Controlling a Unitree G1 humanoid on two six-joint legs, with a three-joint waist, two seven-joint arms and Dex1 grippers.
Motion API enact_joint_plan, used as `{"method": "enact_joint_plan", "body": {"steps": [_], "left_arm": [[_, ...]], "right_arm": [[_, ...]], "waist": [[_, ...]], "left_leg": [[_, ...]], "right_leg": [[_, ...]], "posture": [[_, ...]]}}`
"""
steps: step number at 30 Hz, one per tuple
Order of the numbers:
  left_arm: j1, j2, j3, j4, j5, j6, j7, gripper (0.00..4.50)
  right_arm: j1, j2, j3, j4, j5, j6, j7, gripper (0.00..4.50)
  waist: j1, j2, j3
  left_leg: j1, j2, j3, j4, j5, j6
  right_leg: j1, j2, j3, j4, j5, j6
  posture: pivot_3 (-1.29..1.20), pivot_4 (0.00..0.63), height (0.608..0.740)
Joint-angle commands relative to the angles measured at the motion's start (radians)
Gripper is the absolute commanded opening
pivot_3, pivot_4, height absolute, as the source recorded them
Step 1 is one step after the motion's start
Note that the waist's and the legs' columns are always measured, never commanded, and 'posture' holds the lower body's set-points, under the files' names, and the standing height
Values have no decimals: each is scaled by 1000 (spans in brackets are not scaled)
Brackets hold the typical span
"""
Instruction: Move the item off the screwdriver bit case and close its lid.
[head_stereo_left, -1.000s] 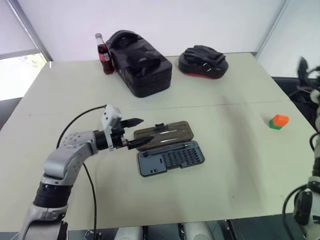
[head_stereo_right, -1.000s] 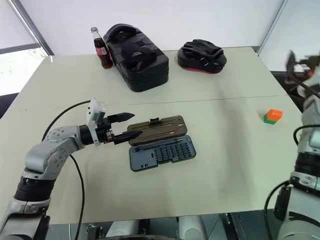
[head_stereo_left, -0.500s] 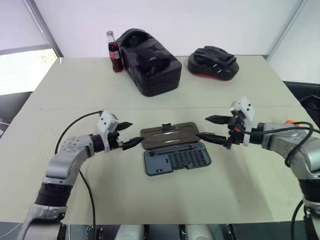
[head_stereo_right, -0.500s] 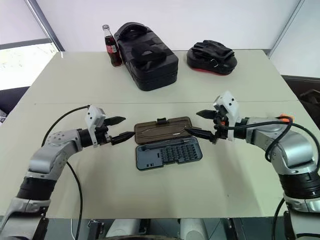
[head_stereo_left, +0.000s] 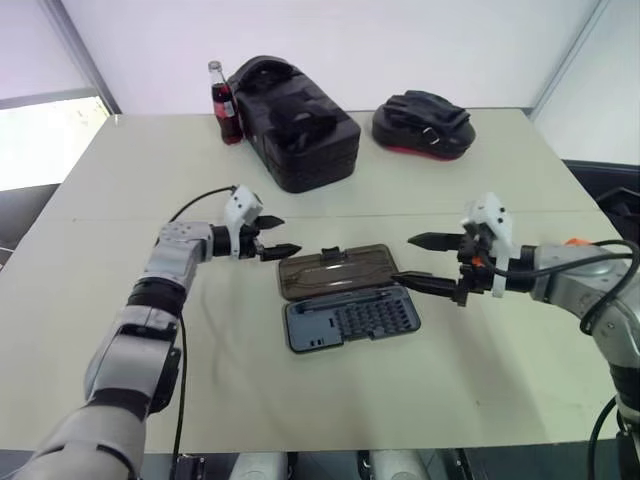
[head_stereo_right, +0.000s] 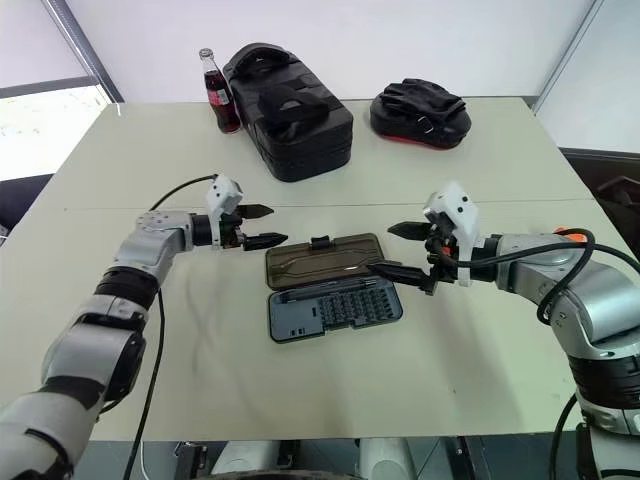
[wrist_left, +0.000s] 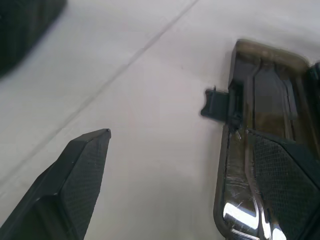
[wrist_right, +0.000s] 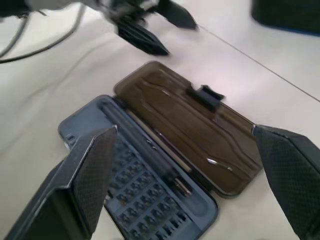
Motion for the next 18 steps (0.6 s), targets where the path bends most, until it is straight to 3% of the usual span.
{"method": "enact_joint_plan", "body": {"steps": [1, 13, 16, 18], "left_arm": [[-62, -4, -8, 88, 52, -81, -58, 4500], [-107, -44, -66, 231, 214, -249, -125, 4500], [-110, -57, -53, 248, 219, -245, -125, 3616], [-105, -57, -57, 255, 234, -256, -131, 2623]], "right_arm": [[18, -13, -56, -104, 63, 52, -31, 4467], [92, 12, -107, -154, 95, 68, -128, 4467], [95, 16, -109, -147, 94, 62, -136, 4500], [97, 17, -110, -145, 92, 60, -139, 4500]], "waist": [[0, 0, 0], [1, 0, 0], [1, 0, 0], [1, 0, 0]], "left_leg": [[-2, 0, 0, 0, 0, 0], [-6, -1, -3, 1, 0, 0], [-6, -1, -3, 1, 0, 0], [-6, -1, -3, 2, 0, 0]], "right_leg": [[-1, 0, 0, 0, 0, 0], [-3, -1, -3, -2, 1, 2], [-3, 0, -3, -2, 1, 2], [-3, -1, -3, -2, 1, 2]], "posture": [[0, 150, 740], [0, 150, 740], [0, 150, 740], [0, 150, 740]]}}
